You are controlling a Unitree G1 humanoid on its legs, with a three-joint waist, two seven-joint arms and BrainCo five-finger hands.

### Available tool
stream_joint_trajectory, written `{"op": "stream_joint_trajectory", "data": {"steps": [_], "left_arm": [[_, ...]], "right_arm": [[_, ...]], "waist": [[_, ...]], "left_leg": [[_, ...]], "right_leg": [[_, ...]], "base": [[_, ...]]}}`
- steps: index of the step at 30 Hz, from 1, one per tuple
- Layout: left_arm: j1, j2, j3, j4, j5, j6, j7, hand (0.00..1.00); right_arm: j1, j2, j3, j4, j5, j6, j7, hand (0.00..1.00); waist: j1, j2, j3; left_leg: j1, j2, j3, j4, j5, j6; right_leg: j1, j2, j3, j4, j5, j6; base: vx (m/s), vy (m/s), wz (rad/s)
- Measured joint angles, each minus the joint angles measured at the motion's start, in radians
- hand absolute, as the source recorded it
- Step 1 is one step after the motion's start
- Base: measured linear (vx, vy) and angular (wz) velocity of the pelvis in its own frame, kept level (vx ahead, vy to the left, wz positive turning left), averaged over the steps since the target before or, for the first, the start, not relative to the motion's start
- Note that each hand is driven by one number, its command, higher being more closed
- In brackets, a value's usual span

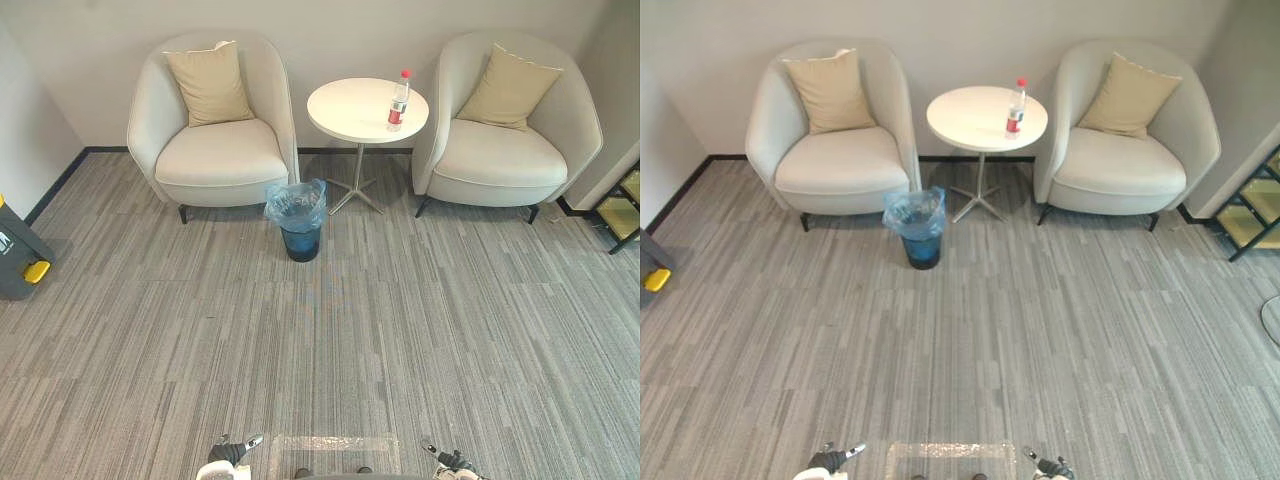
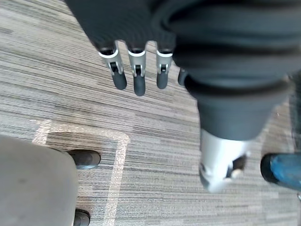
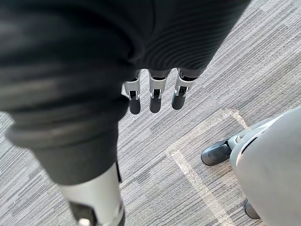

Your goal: Gather rubbish on tea table into small bin, then transfer packed bag to large trash can.

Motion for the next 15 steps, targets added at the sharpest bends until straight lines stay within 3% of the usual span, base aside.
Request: {"op": "stream_joint_trajectory", "data": {"steps": [15], "left_arm": [[-0.019, 0.009, -0.046, 0.021, 0.017, 0.0, -0.018, 0.0]], "right_arm": [[0.001, -0.001, 0.04, 0.022, -0.002, 0.0, 0.001, 0.0]], "waist": [[-0.002, -0.001, 0.0]], "left_leg": [[-0.001, 0.006, 0.023, 0.015, -0.008, -0.005]], "right_leg": [[-0.001, 0.005, 0.022, -0.002, 0.004, -0.005]], "base": [[-0.01, -0.013, -0.04]]}}
